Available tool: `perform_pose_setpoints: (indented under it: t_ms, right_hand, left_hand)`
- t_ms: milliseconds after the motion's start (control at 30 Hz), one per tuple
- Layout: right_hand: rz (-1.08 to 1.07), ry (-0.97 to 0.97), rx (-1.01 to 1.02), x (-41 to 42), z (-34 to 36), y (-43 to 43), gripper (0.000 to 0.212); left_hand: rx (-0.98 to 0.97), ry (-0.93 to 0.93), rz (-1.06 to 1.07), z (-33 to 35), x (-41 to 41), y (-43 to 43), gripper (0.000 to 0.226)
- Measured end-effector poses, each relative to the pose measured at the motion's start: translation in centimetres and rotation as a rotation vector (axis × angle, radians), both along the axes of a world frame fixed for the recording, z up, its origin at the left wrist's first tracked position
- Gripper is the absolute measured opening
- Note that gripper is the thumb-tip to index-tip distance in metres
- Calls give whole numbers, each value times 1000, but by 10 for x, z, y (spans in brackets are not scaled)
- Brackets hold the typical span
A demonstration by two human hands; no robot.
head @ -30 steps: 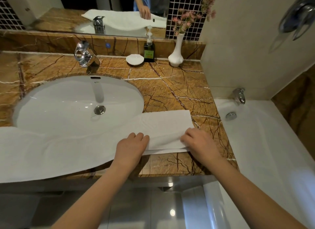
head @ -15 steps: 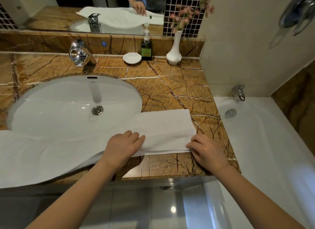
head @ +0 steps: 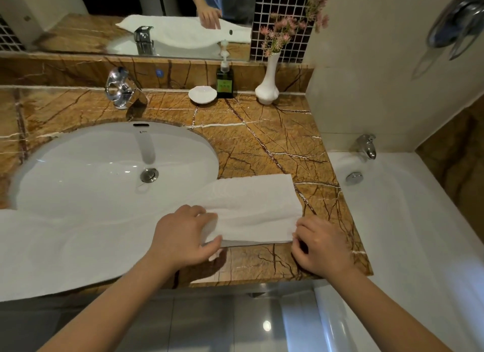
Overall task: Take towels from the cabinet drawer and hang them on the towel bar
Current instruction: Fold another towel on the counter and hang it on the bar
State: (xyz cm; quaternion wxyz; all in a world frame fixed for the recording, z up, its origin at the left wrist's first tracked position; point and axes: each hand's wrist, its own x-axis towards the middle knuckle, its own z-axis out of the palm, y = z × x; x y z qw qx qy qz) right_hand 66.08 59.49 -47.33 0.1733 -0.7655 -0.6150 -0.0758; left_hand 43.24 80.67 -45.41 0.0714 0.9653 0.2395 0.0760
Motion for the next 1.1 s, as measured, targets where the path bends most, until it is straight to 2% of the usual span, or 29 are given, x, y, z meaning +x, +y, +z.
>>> perform_pose_setpoints:
  t_ms: [100,233,367,533,600,633,733,1000,1100]
  right_hand:
    - [7,-52,29,-1,-4,7,17]
    - [10,-81,16,-1,-8,9,15]
    - [19,-86,13,0,-8,7,18]
    - [27,-102,16,0,-8,8,19]
    - [26,-103,8,0,-9,8,18]
    - [25,-103,6,0,-10,8,17]
    - [20,-94,11,1,-10,9,14]
    - [23,-86,27,-1,-8,6,14]
    - [-10,-48,42,-5,-11,-1,14]
  left_hand:
    - [-103,-47,104,7,21,10,48]
    - [-69,-71,64,2,67,19,24]
    - [-71,13,-12,0,106,20,29]
    - [34,101,-55,-8,123,14,22]
    - [119,128,-82,-4,122,9,9]
    - [188,166,-101,-1,122,7,10]
    - [331,209,-114,5,127,3,30]
    - [408,123,-106,10,140,21,30]
    - [291,91,-113,-1,148,20,8]
